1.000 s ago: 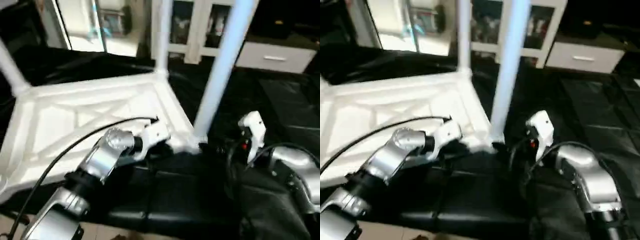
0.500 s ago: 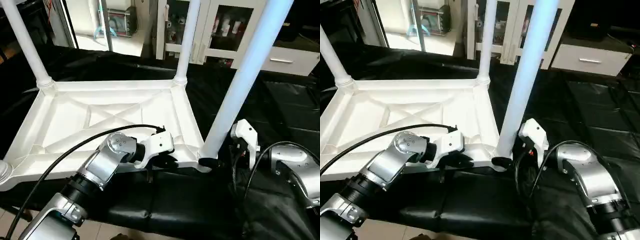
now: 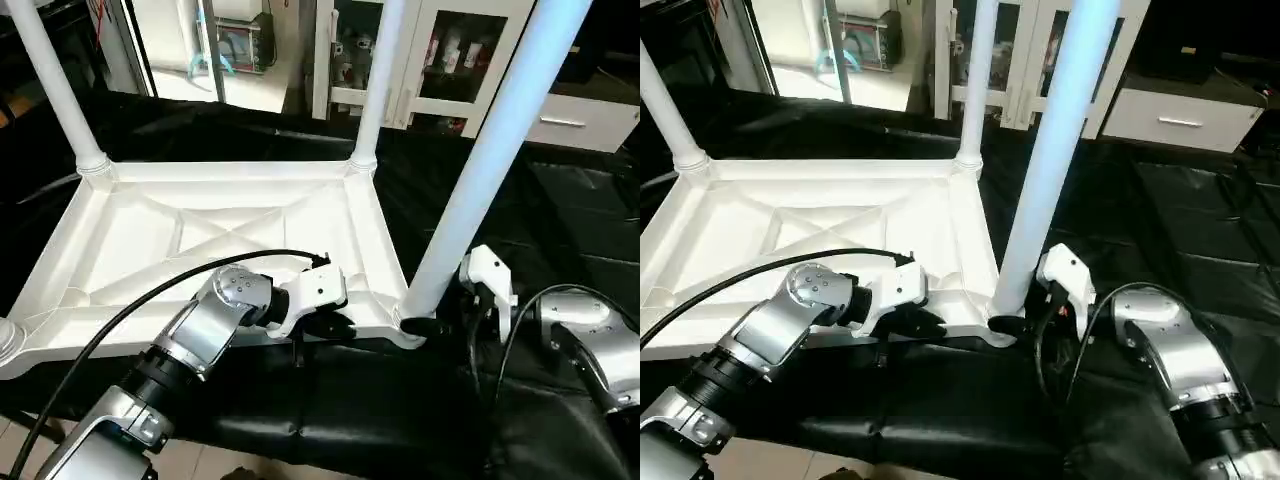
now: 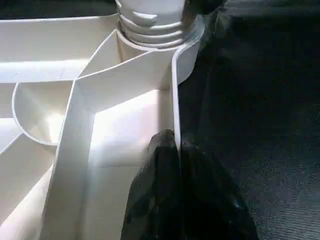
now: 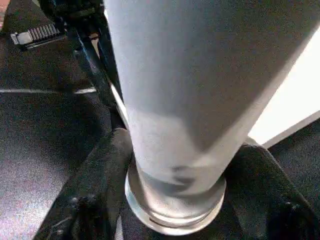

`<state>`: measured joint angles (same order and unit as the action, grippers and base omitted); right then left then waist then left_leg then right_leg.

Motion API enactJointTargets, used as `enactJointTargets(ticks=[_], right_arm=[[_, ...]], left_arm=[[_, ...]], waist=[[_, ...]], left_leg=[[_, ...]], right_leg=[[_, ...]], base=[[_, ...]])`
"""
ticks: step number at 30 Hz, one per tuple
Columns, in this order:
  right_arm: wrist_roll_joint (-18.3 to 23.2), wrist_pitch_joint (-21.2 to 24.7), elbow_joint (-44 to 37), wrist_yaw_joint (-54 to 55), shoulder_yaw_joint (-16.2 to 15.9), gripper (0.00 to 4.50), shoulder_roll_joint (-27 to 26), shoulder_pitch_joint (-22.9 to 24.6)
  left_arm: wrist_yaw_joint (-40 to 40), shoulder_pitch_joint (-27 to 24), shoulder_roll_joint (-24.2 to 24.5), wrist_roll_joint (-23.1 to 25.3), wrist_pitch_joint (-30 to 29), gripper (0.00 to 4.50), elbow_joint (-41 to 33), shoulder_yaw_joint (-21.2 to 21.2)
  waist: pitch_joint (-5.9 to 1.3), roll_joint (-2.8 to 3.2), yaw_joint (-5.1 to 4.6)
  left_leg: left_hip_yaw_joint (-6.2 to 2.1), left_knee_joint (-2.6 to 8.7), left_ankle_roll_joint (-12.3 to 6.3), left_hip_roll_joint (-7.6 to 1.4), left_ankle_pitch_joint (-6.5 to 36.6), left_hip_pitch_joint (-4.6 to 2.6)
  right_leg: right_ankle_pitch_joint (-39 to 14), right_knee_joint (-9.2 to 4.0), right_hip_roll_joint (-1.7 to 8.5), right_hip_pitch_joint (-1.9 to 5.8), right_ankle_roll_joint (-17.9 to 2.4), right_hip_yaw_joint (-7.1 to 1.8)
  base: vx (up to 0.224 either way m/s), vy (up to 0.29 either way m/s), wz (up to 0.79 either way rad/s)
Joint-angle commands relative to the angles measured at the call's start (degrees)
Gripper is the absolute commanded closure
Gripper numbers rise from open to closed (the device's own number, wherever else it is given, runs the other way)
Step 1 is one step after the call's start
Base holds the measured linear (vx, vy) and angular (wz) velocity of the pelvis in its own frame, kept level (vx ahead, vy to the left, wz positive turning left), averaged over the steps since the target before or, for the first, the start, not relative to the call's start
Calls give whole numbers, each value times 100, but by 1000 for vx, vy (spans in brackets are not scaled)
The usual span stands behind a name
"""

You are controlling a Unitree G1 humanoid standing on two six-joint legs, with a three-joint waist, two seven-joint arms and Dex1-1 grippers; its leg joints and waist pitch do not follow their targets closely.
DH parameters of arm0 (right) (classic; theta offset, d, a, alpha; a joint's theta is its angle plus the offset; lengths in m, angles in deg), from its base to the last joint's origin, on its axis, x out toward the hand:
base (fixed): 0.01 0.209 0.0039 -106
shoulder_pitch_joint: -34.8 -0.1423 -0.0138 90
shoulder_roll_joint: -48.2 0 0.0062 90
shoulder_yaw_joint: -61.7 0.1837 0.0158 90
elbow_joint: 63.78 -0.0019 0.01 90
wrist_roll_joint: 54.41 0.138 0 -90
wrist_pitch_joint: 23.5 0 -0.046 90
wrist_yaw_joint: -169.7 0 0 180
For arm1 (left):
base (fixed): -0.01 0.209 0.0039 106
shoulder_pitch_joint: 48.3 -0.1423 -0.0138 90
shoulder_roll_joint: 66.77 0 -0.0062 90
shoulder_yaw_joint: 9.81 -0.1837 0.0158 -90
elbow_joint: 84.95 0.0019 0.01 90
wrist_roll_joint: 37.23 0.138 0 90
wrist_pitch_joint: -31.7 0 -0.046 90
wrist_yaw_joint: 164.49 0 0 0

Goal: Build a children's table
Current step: Rotate leg to tighten

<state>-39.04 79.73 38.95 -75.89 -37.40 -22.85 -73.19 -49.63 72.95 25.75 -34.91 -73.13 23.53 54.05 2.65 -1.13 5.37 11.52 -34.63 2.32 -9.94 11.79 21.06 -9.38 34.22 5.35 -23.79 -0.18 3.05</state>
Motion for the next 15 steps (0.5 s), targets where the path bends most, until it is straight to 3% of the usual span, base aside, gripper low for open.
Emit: enactJointTargets(ticks=[1,3,11,13,15], right_arm=[[12,-62,63,-142,6,191,55,-56],[13,-83,121,-200,11,214,60,-86],[-12,-145,236,-296,-21,239,30,-38],[-52,-103,271,-82,17,239,-45,-21],[-343,91,525,723,91,241,-259,-59]], left_arm=[[-142,17,-50,-91,56,450,-223,-94],[-165,15,-32,-86,62,450,-217,-101],[-241,29,11,-55,22,450,-198,-147],[-218,33,9,-25,-7,450,-167,-158],[46,121,-117,74,-132,450,36,-125]], waist=[[-366,-86,-16],[-368,-79,-21],[-368,-80,-19],[-368,-75,-24],[-367,-67,-37]], left_leg=[[-129,389,-566,-340,606,-76],[-129,389,-560,-341,666,-78],[-131,389,-529,-341,702,-82],[-131,390,-523,-338,676,-78],[-130,392,-497,-333,713,-81]], right_leg=[[-790,-295,332,305,-1498,-225],[-791,-293,333,308,-1522,-224],[-840,-298,332,308,-1503,-224],[-800,-294,329,309,-1506,-226],[-838,-301,323,301,-1505,-222]], base=[[0,0,0],[0,0,0],[0,0,0],[0,0,0],[0,0,0]])
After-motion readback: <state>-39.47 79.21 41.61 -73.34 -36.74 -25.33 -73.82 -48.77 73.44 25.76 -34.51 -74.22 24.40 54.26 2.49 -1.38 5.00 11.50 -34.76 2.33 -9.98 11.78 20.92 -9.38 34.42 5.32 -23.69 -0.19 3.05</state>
